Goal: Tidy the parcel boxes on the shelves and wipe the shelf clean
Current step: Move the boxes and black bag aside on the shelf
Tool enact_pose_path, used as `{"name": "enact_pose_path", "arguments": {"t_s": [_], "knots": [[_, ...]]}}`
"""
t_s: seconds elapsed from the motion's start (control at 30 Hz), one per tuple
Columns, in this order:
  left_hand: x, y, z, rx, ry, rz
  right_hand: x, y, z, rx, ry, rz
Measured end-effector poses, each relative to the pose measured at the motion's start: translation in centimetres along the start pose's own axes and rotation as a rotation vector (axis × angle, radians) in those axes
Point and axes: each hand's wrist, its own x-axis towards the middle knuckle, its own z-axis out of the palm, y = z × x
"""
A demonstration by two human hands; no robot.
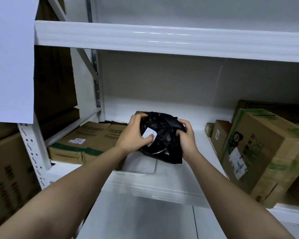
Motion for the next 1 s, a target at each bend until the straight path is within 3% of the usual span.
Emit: {"name": "enact_pose_path", "arguments": {"t_s": [0.33,0.57,0.73,0.87,1.0], "knots": [[-3.2,-6.8,-2.6,0.295,-0.046,0.046,-1.4,4.8,7.0,-0.147,-0.039,-0.057],[-3.7,-7.7,-1.5,0.372,-0.156,0.037,-0.8,8.0,7.4,-0.228,0.025,-0.002],[-3.5,-8.1,-0.8,0.64,-0.125,0.124,0.1,10.1,7.1,-0.403,0.026,0.031],[-2.8,-7.9,-0.4,0.587,-0.267,0.055,0.3,10.9,7.1,-0.513,0.042,0.043],[-2.5,-7.6,-0.2,0.7,-0.333,0.091,0.7,11.6,7.0,-0.636,0.024,0.077]]}}
